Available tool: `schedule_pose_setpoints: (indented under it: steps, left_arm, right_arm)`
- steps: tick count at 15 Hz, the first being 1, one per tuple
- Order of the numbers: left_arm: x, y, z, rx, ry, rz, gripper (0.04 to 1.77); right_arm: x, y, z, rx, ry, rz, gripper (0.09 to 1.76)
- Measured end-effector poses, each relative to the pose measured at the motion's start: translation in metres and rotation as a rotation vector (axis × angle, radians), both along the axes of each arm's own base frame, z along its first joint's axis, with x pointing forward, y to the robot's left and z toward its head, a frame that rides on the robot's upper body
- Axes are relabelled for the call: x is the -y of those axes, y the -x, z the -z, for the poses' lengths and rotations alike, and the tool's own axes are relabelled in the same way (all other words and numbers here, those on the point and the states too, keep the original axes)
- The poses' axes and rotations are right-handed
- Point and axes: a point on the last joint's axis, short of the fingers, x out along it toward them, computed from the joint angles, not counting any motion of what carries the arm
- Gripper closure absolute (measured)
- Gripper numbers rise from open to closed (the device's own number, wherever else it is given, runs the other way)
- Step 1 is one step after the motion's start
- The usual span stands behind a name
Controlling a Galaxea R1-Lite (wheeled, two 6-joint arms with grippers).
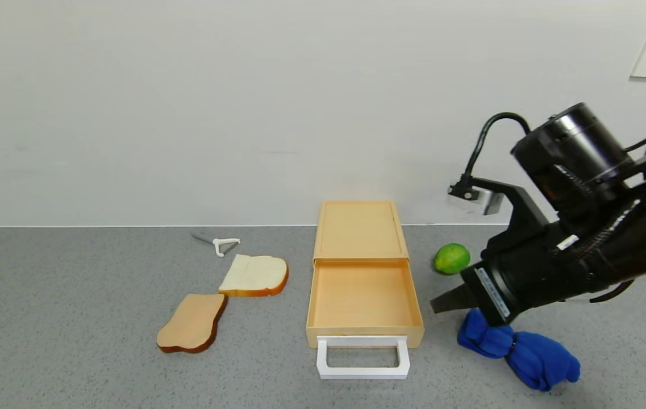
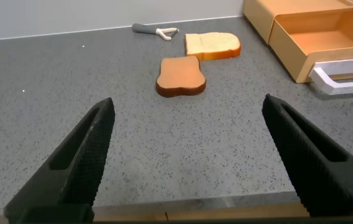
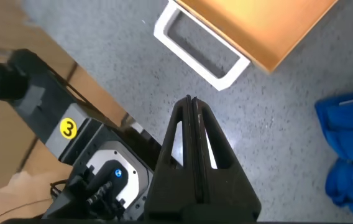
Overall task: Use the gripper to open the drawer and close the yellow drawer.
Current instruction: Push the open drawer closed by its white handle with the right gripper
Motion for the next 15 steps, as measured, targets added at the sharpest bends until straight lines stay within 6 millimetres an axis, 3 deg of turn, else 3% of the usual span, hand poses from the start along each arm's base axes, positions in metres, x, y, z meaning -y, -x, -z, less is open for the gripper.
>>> schedule_pose_setpoints:
  steps: [6, 15]
  left_arm:
    - [-0.001, 0.000, 0.000, 0.000, 0.000, -0.064, 0.09]
    - [0.000, 0.000, 0.000, 0.000, 0.002, 0.000, 0.09]
  right_arm:
    - [0.049, 0.027, 0.003, 0.130, -0.155, 0.018, 1.73]
    - [0.058, 0.039, 0.002, 0.144, -0.164, 0.028, 1.73]
